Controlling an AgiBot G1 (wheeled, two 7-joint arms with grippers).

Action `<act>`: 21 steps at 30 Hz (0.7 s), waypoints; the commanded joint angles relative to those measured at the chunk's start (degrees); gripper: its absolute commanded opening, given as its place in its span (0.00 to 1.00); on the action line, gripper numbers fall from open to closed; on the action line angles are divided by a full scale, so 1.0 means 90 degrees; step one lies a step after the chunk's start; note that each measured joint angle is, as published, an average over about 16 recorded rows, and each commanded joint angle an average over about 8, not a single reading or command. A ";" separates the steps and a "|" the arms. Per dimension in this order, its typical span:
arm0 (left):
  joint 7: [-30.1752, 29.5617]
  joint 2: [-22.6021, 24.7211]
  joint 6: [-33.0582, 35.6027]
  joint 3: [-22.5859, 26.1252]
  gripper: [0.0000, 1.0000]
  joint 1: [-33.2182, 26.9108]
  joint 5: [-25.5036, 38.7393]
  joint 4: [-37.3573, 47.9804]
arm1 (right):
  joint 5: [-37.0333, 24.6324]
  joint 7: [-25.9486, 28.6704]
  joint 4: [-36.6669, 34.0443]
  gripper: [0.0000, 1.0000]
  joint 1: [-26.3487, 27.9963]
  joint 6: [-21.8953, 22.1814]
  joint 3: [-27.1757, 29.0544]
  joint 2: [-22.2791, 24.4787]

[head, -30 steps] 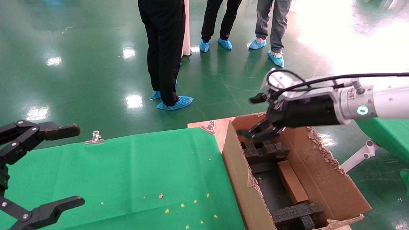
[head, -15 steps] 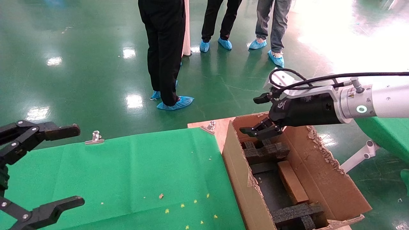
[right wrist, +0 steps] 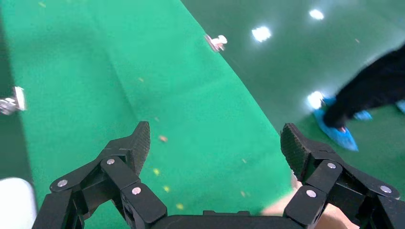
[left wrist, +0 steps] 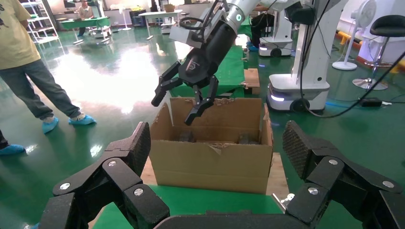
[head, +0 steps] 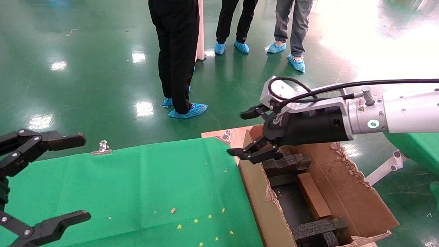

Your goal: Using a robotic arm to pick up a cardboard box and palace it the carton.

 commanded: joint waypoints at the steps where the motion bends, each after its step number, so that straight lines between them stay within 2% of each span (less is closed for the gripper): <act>1: 0.0000 0.0000 0.0000 0.0000 1.00 0.0000 0.0000 0.0000 | 0.0066 -0.0060 0.0012 1.00 -0.0212 -0.0133 0.0299 -0.0041; 21: 0.0002 -0.0002 -0.0002 0.0005 1.00 -0.0001 -0.0003 0.0000 | 0.0726 -0.0658 0.0136 1.00 -0.2312 -0.1449 0.3261 -0.0449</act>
